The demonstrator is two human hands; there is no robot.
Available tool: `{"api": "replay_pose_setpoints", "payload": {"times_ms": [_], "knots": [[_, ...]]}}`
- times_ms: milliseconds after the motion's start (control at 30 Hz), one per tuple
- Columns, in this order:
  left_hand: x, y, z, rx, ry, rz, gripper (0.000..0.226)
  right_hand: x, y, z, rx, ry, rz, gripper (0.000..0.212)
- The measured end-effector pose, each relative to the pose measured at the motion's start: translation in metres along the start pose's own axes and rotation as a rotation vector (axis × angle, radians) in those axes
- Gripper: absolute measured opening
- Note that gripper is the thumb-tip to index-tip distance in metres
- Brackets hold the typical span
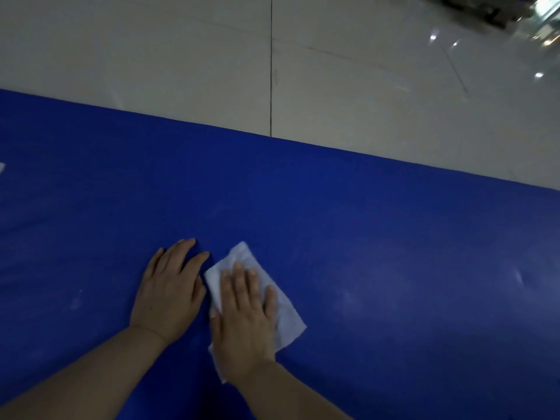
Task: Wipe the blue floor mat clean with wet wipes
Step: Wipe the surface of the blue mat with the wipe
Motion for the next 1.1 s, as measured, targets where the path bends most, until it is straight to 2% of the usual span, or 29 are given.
{"api": "replay_pose_setpoints", "payload": {"times_ms": [33, 100, 200, 267, 333, 400, 467, 567, 633, 700, 767, 800, 867, 933, 1000, 1100], "knots": [[0.0, -0.001, 0.0, -0.001, -0.001, -0.001, 0.05, -0.001, -0.01, 0.0, 0.064, -0.019, -0.015, 0.057], [0.002, 0.0, 0.0, -0.015, 0.015, -0.011, 0.05, 0.0, 0.002, 0.006, 0.053, -0.007, -0.006, 0.057], [0.007, 0.002, 0.0, -0.024, 0.048, -0.022, 0.051, 0.015, 0.072, 0.003, -0.241, 0.036, -0.015, 0.069], [0.009, 0.003, -0.001, -0.026, 0.069, -0.034, 0.05, 0.015, 0.12, -0.009, -0.442, 0.003, 0.007, 0.074], [0.009, 0.003, -0.001, -0.028, 0.081, -0.042, 0.05, 0.019, 0.13, -0.018, -0.505, 0.008, 0.045, 0.073], [0.008, 0.003, -0.001, -0.024, 0.072, -0.036, 0.05, 0.015, 0.108, -0.017, -0.446, 0.016, 0.019, 0.072], [0.006, 0.002, 0.0, -0.021, 0.052, -0.019, 0.051, 0.012, 0.064, -0.013, -0.285, 0.066, -0.012, 0.067], [0.003, 0.002, 0.001, -0.019, 0.029, -0.007, 0.051, -0.002, -0.007, -0.015, 0.046, 0.004, -0.025, 0.059], [0.004, 0.002, 0.001, -0.027, 0.027, -0.003, 0.051, -0.004, -0.015, -0.016, 0.149, -0.022, -0.048, 0.058], [0.007, 0.003, 0.0, -0.037, 0.049, -0.009, 0.047, 0.002, 0.022, -0.01, 0.024, 0.035, -0.062, 0.055], [0.01, 0.004, -0.001, -0.043, 0.08, -0.022, 0.042, 0.019, 0.082, -0.009, -0.259, 0.097, -0.011, 0.066], [0.011, 0.005, -0.001, -0.047, 0.091, -0.022, 0.041, 0.02, 0.111, -0.011, -0.389, 0.082, 0.013, 0.069], [0.011, 0.005, -0.001, -0.048, 0.101, -0.017, 0.036, 0.017, 0.135, -0.015, -0.497, -0.011, 0.047, 0.067], [0.01, 0.003, -0.001, -0.04, 0.1, -0.018, 0.035, 0.018, 0.116, -0.012, -0.448, 0.005, 0.028, 0.067], [0.008, 0.003, -0.001, -0.029, 0.078, -0.018, 0.044, 0.015, 0.072, -0.009, -0.291, 0.078, -0.024, 0.064], [0.005, 0.003, -0.001, -0.031, 0.047, -0.012, 0.051, -0.001, 0.011, -0.014, -0.025, 0.09, -0.031, 0.055]]}}
Point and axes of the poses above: each hand's wrist, its own z-axis towards the middle knuckle, its own x-axis out of the back of the hand, y = z × x, the point moved 10 cm from there along z, towards the middle knuckle, and after that the axes turned 5 degrees about x, right-handed, at the moved point
